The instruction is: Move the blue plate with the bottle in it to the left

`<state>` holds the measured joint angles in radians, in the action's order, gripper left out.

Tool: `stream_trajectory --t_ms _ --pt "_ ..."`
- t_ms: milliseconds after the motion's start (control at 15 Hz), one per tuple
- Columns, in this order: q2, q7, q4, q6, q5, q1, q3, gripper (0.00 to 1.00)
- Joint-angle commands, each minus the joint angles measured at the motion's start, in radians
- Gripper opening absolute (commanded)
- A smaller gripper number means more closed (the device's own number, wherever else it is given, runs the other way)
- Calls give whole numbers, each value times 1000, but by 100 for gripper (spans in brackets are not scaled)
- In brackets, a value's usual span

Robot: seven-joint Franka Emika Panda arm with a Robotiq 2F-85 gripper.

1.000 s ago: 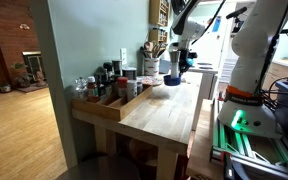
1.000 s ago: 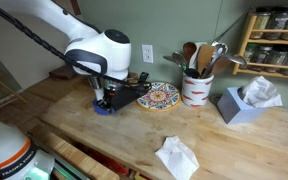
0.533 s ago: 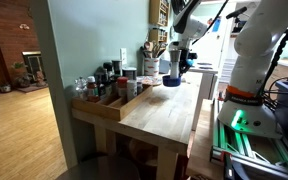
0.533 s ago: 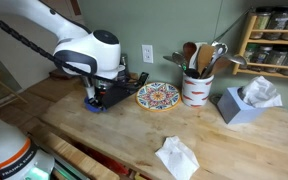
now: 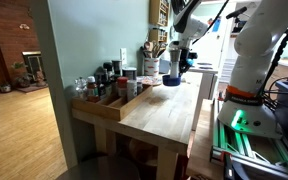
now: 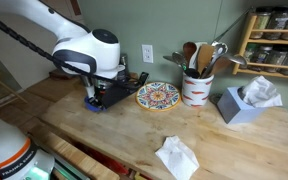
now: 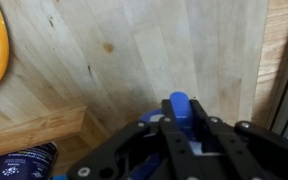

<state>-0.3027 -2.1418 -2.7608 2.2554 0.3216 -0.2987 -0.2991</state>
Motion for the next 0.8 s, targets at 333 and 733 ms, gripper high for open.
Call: stream_trajectory --t_ms 333,733 --pt "-2 -8 1 26 -3 68 -15 5" --pt "-5 -65 5 2 24 149 -9 5"
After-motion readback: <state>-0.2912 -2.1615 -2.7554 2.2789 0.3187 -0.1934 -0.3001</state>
